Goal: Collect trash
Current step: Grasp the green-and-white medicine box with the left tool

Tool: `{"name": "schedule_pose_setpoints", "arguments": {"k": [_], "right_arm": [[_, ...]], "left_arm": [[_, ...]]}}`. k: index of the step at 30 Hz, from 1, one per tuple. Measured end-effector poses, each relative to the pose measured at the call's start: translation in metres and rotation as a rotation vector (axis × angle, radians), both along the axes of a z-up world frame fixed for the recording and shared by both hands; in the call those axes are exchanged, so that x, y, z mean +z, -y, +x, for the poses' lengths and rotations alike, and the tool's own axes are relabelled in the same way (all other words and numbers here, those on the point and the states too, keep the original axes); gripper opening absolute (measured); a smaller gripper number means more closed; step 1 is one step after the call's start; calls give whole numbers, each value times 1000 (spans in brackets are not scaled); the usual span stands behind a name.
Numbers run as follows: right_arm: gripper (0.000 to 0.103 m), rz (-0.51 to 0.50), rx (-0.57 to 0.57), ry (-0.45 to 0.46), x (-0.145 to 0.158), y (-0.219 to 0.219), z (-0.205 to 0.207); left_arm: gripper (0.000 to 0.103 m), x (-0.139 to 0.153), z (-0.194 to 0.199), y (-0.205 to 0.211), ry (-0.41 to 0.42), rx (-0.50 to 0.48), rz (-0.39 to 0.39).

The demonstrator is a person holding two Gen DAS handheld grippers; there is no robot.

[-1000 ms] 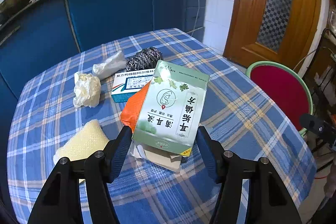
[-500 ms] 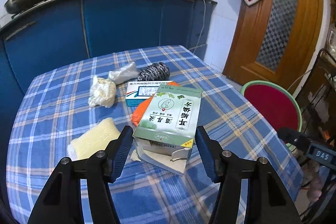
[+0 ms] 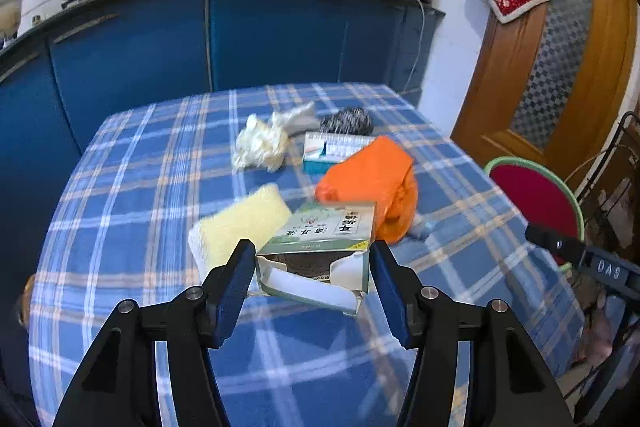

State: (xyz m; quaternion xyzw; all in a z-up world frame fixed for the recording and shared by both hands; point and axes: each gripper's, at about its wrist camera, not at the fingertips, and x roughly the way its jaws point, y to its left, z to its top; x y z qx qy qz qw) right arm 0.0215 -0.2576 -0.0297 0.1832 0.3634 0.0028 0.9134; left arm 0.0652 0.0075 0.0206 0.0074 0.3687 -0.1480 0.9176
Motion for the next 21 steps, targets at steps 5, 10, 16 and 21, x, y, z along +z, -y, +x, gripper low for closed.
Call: {"name": "schedule_pose_setpoints", "arguments": {"k": [5, 10, 16, 21], "right_arm": [[58, 0, 25, -8, -2, -11, 4], [58, -10, 39, -8, 0, -18, 3], [58, -15, 35, -11, 0, -18, 4], [58, -15, 38, -19, -3, -19, 6]], "left_arm": [[61, -15, -2, 1, -51, -30, 16], [62, -28, 1, 10, -85, -62, 45], [66, -29, 10, 17, -73, -108, 55], [69, -31, 22, 23, -66, -132, 69]]}}
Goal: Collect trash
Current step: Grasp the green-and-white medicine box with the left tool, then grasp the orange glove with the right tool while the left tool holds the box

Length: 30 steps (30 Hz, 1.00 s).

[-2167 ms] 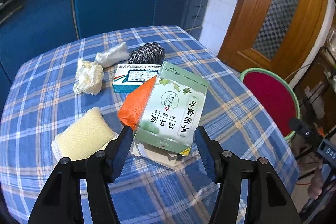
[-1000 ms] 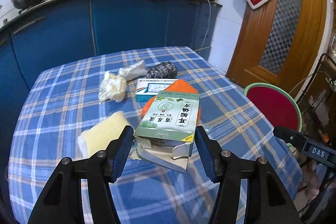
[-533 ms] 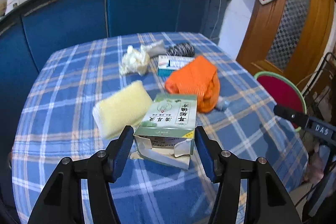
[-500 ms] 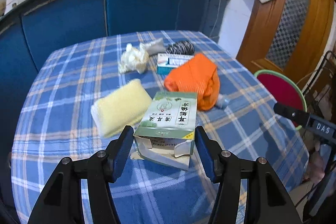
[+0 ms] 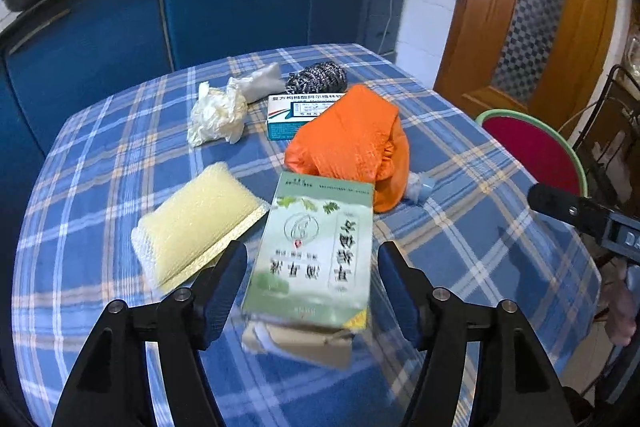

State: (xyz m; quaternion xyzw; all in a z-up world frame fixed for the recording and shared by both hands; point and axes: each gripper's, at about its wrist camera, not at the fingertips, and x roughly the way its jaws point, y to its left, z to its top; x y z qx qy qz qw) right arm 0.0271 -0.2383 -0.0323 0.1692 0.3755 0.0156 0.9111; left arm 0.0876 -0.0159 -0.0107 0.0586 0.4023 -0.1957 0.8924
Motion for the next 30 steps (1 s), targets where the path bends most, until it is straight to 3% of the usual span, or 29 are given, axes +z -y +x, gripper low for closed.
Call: {"name": "schedule_pose_setpoints", "arguments": {"k": [5, 7, 11, 30], "right_arm": [[58, -6, 4, -5, -1, -1, 3], [58, -6, 5, -8, -2, -1, 4], [58, -8, 14, -17, -3, -3, 10], [58, -21, 186, -39, -2, -46, 58]], "left_arm": [[69, -5, 10, 2, -20, 27, -16], [63, -6, 10, 1, -17, 36, -25], [62, -4, 8, -2, -10, 56, -43], [58, 32, 2, -37, 71, 251, -107]]}}
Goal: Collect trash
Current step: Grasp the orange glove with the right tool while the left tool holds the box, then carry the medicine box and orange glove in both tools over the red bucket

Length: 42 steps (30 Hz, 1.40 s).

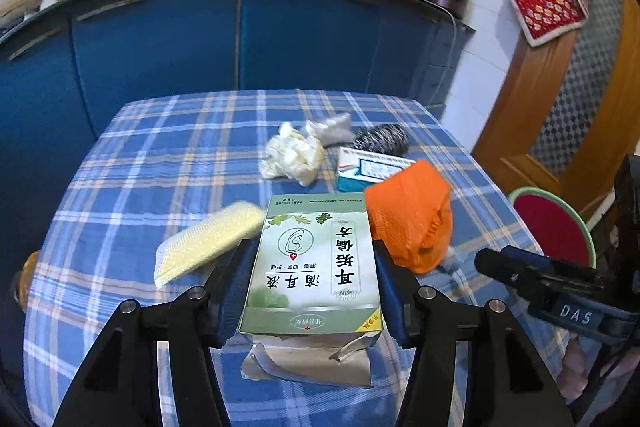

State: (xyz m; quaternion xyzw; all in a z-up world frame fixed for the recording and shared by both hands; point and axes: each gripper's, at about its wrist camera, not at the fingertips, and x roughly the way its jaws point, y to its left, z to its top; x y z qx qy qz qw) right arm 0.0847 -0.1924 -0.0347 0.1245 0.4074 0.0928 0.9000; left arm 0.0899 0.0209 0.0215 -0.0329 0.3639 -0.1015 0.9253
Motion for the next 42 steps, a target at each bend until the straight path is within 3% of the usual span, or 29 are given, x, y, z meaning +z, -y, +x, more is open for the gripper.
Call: {"name": "schedule_pose_setpoints", "arguments": {"k": [9, 18, 19, 24, 26, 35, 42], "right_arm": [[58, -9, 110, -2, 2, -30, 27], [58, 4, 107, 10, -2, -44, 54], [56, 1, 106, 10, -3, -45, 55], [14, -2, 118, 13, -6, -48, 57], [10, 4, 119, 32, -3, -47, 53], [8, 62, 103, 143, 31, -32, 22], [8, 50, 50, 188, 47, -8, -2]], "left_arm": [[58, 1, 9, -1, 2, 43, 11], [58, -7, 17, -2, -15, 29, -6], [58, -7, 16, -2, -16, 28, -7], [58, -7, 15, -2, -14, 20, -19], [58, -6, 13, -2, -10, 16, -22], [58, 9, 4, 8, 24, -8, -32], [58, 21, -2, 27, 45, -51, -41]]}}
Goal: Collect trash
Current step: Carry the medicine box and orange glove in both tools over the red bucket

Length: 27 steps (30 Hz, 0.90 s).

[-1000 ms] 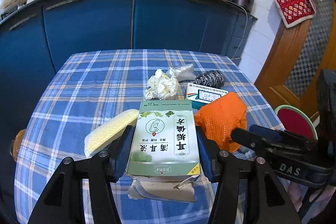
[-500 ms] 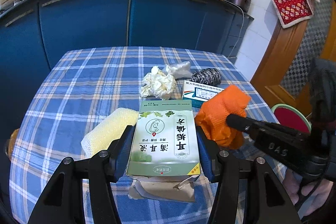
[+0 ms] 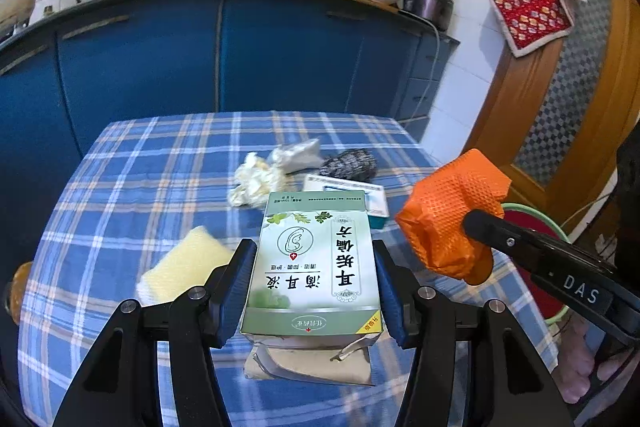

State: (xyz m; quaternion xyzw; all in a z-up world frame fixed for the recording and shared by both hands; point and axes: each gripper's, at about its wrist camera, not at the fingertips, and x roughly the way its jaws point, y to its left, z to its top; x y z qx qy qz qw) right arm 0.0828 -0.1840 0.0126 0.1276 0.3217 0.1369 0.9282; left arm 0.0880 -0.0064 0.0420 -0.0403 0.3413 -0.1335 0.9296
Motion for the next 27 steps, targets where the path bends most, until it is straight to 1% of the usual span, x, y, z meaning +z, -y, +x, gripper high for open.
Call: {"name": "schedule_pose_setpoints", "arguments": {"k": [9, 16, 22, 27], "right_arm": [[8, -21, -133, 36, 9, 46, -30], [9, -13, -235, 27, 4, 84, -46], [9, -7, -314, 15, -1, 113, -57], [9, -9, -386, -5, -8, 135, -65]], "left_arm": [[58, 11, 0, 39, 14, -92, -13], [58, 16, 3, 84, 20, -190, -14], [58, 12, 8, 122, -9, -268, -23], [58, 8, 10, 153, -17, -326, -14]]}}
